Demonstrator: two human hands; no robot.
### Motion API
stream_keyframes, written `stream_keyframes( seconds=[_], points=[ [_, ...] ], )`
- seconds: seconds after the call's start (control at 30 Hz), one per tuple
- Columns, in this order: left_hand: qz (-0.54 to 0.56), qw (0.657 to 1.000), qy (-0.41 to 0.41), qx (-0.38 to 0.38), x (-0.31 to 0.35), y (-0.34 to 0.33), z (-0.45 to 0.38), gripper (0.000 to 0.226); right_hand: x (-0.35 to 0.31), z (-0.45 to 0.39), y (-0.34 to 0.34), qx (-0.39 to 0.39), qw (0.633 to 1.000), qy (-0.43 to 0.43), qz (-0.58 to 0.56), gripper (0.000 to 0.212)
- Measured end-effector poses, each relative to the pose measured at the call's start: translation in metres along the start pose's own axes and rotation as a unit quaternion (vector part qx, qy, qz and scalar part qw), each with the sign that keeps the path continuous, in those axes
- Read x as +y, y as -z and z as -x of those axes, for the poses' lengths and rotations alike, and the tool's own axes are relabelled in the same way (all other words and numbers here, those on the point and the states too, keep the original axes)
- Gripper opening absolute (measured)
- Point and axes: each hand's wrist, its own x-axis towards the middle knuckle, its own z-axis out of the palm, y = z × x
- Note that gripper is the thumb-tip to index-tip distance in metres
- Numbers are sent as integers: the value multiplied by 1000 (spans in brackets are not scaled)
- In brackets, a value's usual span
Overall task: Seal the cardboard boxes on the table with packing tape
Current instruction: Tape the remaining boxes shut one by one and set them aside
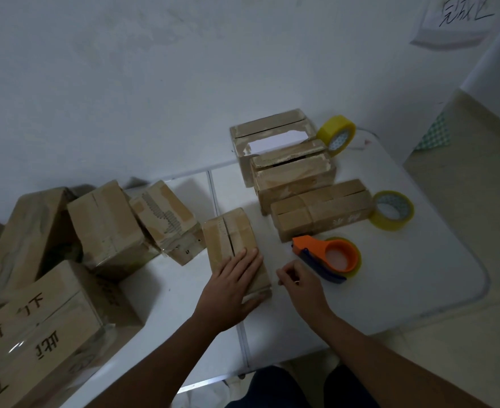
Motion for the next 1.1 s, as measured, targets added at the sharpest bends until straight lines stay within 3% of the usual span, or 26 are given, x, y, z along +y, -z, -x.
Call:
stream_keyframes(
  seconds=[0.4, 0.7, 0.9, 1.0, 1.1],
  points=[
    [-63, 997, -28, 30, -4, -5, -1, 74, 16, -23, -21, -3, 972, 152, 178, 18],
    [-75, 994, -46, 59, -5, -7, -3, 70, 17, -22, -40, -14, 985, 91, 149, 20],
    [-67, 995, -46, 53, -5, -6, -2, 69, 11, -35, -31, -121, 979, 37, 160, 7],
    [-69, 995, -43, 55, -6, -5, -3, 70, 7, -38, -26, -161, 954, 38, 250, 21],
    [-65, 996, -41, 55, -6, -5, -2, 71, 8, -30, -16, -163, 929, 94, 318, 39]
  ],
)
